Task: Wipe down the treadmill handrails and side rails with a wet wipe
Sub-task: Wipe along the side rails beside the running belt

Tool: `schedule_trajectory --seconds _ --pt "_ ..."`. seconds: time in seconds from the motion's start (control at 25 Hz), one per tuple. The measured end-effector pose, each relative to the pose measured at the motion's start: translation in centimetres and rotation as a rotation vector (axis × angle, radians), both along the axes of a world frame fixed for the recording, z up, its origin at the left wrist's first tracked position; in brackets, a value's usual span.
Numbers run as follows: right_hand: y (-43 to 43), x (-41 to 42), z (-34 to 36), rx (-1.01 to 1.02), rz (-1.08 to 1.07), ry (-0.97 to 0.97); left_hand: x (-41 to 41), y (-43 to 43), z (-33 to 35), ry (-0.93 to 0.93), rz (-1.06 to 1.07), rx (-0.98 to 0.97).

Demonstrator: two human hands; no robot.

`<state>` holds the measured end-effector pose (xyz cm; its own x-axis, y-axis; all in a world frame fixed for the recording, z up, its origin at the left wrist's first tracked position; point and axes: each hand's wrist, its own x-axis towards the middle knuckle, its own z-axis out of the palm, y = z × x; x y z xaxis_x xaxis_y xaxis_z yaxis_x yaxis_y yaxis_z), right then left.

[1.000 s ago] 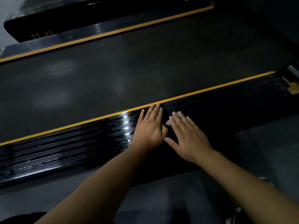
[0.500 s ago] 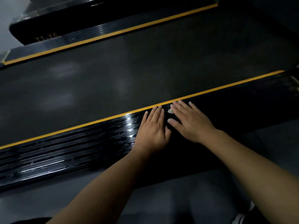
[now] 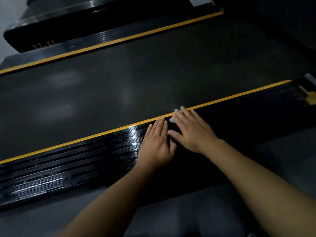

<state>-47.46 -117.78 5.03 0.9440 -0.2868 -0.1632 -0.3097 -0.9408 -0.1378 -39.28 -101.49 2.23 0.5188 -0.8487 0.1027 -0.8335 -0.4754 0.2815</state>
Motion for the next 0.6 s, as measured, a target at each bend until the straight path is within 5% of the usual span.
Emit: schedule_trajectory --seconds 0.12,0.28,0.44,0.6 --pt "-2.5 -1.4 -0.2 -0.026 -0.214 0.011 0.2 -0.1 0.0 -0.02 0.004 0.027" --pt "-0.4 -2.9 -0.7 -0.044 -0.005 0.035 0.0 0.0 0.3 -0.009 0.001 0.028" --pt "-2.4 -3.8 -0.3 -0.014 -0.158 0.011 0.1 -0.2 0.5 0.014 0.003 0.043" --pt "-0.9 -5.4 -0.9 -0.073 0.022 0.004 0.1 -0.1 0.5 0.018 -0.003 0.047"
